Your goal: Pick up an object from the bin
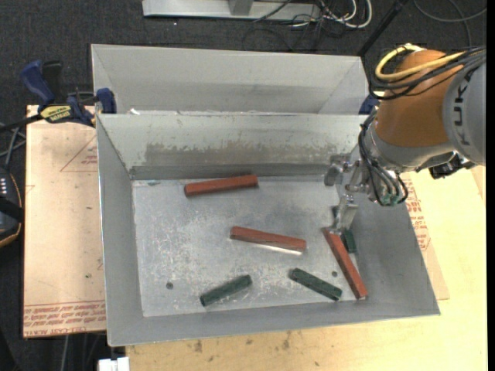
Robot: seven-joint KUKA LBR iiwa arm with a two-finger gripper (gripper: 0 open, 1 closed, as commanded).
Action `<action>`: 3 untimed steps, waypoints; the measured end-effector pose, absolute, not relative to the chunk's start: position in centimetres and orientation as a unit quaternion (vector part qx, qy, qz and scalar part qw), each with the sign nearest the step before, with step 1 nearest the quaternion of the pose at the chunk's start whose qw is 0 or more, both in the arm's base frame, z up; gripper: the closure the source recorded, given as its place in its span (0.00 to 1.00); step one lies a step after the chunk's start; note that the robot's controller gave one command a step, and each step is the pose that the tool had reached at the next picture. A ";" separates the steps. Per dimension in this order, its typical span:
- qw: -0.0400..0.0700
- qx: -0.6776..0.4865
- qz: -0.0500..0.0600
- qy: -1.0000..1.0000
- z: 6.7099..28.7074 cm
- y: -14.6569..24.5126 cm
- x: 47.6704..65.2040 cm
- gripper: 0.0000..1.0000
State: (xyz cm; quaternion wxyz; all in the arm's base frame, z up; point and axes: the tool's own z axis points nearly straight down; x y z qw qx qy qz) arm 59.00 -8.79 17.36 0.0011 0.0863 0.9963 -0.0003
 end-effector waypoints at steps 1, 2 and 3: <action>0.004 -0.023 0.000 1.000 12.3 -8.5 58.8 0.00; 0.001 -0.034 0.001 0.999 7.1 -1.3 57.1 1.00; 0.001 -0.034 0.001 0.999 7.1 -1.3 57.1 1.00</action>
Offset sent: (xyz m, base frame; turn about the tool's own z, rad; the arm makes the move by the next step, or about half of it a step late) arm -0.0197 0.0730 -0.1036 -0.2394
